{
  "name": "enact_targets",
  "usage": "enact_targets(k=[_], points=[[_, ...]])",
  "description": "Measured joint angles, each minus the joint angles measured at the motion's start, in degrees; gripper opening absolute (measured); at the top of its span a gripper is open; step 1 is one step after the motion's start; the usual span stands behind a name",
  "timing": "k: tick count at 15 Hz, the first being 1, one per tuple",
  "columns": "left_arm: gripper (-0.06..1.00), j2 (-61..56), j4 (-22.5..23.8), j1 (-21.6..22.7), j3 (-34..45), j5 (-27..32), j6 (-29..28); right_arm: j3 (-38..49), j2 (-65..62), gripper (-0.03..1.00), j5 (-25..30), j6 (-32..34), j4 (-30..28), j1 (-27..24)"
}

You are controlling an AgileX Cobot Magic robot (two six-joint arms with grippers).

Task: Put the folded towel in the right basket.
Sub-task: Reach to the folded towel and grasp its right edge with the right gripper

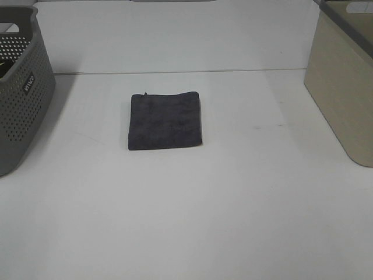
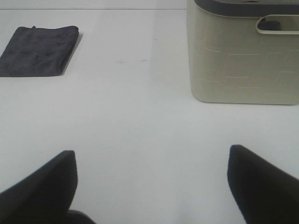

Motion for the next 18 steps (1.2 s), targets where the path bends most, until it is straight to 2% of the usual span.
enact_targets(k=[18], points=[[0.99,0.0,0.0,0.0,0.0,0.0,0.0,0.0,0.0,0.81,0.0,0.0,0.0,0.0]])
